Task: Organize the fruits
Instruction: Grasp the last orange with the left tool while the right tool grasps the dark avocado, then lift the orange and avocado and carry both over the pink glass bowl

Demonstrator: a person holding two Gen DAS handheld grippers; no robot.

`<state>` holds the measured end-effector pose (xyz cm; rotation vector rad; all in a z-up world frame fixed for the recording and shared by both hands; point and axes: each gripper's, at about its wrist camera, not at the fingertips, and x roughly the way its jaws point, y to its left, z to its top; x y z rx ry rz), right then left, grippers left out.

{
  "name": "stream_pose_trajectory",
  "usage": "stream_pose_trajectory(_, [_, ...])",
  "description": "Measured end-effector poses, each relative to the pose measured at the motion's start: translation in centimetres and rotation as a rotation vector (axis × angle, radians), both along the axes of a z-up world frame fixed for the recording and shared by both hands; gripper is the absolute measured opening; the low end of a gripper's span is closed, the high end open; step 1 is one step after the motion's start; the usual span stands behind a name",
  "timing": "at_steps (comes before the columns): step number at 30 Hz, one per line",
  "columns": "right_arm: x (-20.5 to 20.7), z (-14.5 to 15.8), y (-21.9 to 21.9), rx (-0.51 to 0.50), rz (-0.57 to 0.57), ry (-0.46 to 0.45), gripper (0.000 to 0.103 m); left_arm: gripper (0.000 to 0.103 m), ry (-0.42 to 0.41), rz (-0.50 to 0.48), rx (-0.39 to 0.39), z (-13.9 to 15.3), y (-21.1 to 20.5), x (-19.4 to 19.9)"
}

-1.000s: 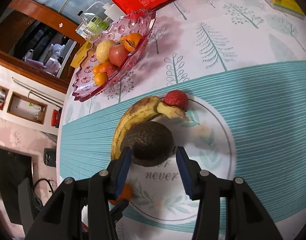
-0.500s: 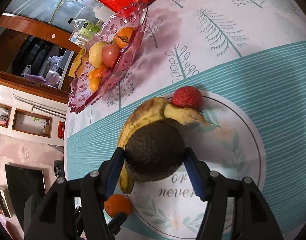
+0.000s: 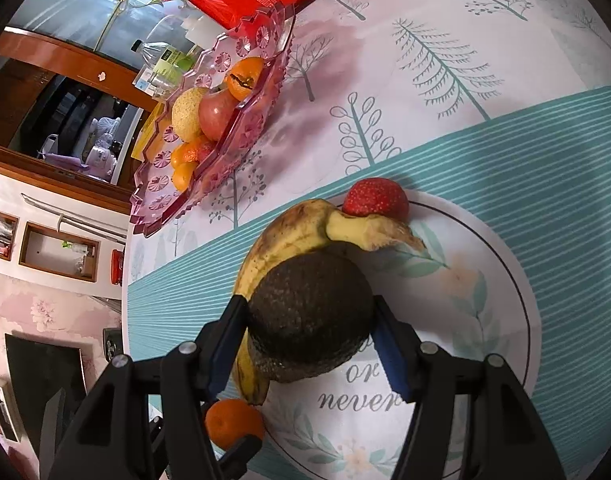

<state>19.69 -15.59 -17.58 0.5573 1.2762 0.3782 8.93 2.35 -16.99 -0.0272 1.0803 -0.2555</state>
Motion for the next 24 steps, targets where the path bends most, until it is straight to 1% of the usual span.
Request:
stream_pose_trajectory(2, [0.0, 0.0, 0.1, -0.005, 0.001, -0.004, 0.062, 0.046, 0.006, 0.004, 0.009, -0.2, 0.0, 0.1])
stream_pose_trajectory(6, [-0.1, 0.1, 0.1, -0.019, 0.014, -0.020, 0.061, 0.044, 0.018, 0.014, -0.013, -0.2, 0.3, 0.3])
stream_pose_trajectory(11, [-0.7, 0.9, 0.3, -0.081, 0.045, -0.059, 0.060, 0.044, -0.006, 0.041, -0.018, 1.1, 0.7, 0.6])
stream_pose_trajectory(16, [-1.4, 3.0, 0.2, -0.105, 0.071, -0.111, 0.060, 0.044, -0.050, 0.076, -0.020, 4.0, 1.3, 1.6])
stream_pose_trajectory(20, [-1.6, 5.9, 0.3, -0.132, 0.099, -0.181, 0.060, 0.044, -0.096, 0.107, -0.020, 7.2, 2.1, 2.9])
stream_pose_trajectory(24, [-0.9, 9.3, 0.5, -0.140, 0.117, -0.251, 0.061, 0.044, -0.151, 0.130, 0.011, 10.8, 3.0, 4.9])
